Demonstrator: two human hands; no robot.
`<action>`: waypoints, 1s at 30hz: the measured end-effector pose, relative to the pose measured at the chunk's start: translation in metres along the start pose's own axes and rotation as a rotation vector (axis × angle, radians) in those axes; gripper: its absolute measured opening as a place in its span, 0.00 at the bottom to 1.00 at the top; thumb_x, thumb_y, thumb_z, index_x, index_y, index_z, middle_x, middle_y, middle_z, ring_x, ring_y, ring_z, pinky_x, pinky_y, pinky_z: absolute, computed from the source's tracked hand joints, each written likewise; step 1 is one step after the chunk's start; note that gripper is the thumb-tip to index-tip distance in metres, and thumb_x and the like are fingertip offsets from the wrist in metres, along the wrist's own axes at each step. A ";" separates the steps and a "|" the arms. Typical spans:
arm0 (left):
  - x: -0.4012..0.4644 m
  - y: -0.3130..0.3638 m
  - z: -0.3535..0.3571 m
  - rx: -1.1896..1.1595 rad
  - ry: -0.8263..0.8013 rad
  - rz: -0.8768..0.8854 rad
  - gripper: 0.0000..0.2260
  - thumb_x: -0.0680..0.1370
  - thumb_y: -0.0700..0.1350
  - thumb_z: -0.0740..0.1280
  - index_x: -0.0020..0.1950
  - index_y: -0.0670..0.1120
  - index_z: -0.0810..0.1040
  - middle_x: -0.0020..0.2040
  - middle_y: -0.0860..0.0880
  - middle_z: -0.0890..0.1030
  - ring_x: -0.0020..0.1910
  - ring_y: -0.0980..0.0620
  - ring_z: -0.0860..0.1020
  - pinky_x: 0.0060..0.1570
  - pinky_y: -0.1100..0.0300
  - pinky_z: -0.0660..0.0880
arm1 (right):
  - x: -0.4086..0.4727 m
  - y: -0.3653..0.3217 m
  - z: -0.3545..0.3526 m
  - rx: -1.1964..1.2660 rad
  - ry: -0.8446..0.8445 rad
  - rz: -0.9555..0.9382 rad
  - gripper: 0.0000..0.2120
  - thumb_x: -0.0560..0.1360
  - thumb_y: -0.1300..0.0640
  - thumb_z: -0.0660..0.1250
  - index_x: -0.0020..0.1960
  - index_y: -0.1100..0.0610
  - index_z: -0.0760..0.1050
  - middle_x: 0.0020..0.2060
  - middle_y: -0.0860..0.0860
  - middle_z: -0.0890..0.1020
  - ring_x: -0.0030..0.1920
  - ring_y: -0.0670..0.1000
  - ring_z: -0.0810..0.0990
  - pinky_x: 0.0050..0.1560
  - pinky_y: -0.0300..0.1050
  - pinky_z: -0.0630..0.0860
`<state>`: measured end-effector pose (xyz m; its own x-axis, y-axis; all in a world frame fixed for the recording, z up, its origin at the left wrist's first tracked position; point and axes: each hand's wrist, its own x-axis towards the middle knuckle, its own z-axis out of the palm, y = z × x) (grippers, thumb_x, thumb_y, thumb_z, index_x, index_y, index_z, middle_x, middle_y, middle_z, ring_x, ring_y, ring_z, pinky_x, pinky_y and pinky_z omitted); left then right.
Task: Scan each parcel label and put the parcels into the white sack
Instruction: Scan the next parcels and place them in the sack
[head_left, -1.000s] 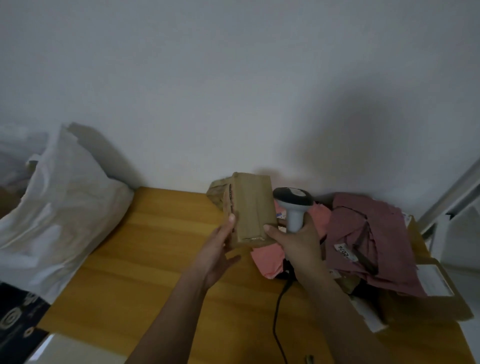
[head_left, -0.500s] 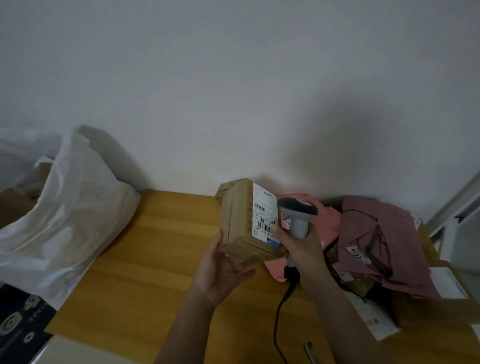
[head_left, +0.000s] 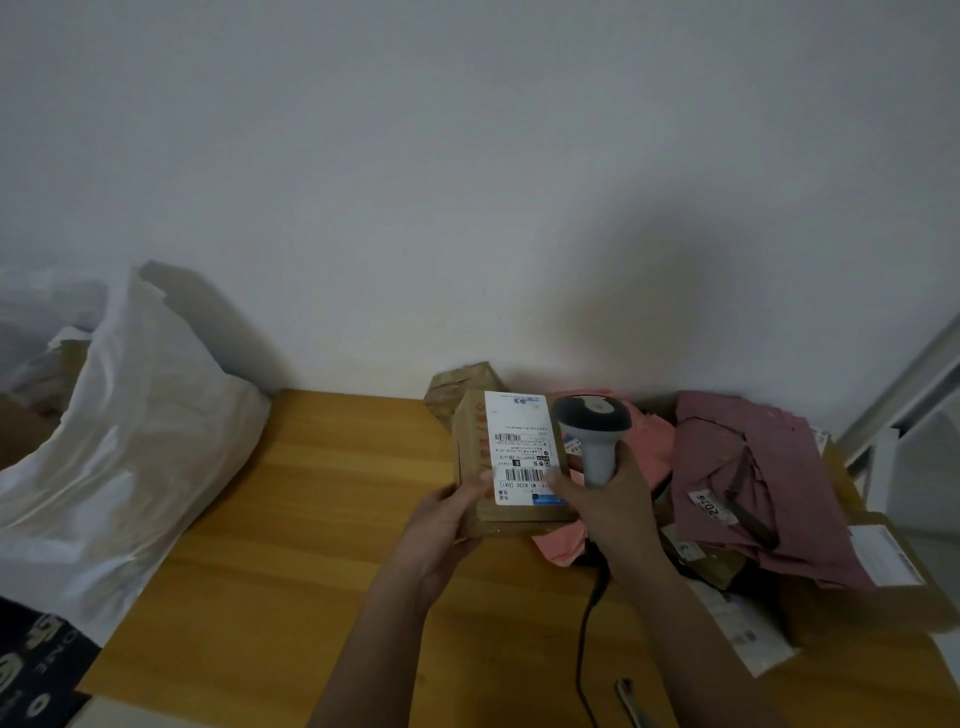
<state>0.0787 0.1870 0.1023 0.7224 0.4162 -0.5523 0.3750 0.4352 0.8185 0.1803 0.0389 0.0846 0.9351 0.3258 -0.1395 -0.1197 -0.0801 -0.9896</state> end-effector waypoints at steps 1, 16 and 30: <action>0.000 0.000 0.001 -0.042 0.020 -0.003 0.23 0.70 0.56 0.72 0.60 0.45 0.80 0.50 0.48 0.86 0.53 0.49 0.81 0.53 0.54 0.76 | 0.000 0.000 0.001 0.020 0.026 0.007 0.24 0.69 0.59 0.77 0.61 0.53 0.71 0.54 0.50 0.81 0.53 0.51 0.81 0.50 0.53 0.82; -0.004 -0.018 0.021 -0.432 -0.102 -0.122 0.28 0.70 0.47 0.76 0.67 0.42 0.73 0.58 0.37 0.82 0.60 0.40 0.79 0.61 0.49 0.74 | -0.012 -0.006 0.010 0.292 -0.003 0.103 0.16 0.70 0.59 0.76 0.55 0.57 0.75 0.37 0.49 0.83 0.29 0.39 0.79 0.29 0.33 0.74; -0.012 -0.008 -0.036 0.526 0.266 0.151 0.54 0.65 0.47 0.81 0.80 0.53 0.47 0.78 0.49 0.60 0.73 0.47 0.64 0.66 0.48 0.68 | -0.002 -0.009 -0.026 -0.157 -0.271 -0.082 0.29 0.66 0.58 0.80 0.62 0.50 0.69 0.54 0.48 0.81 0.53 0.48 0.82 0.50 0.46 0.82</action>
<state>0.0465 0.2073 0.0969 0.6455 0.6572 -0.3892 0.5658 -0.0691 0.8216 0.1876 0.0147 0.0942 0.8139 0.5747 -0.0849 0.0251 -0.1809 -0.9832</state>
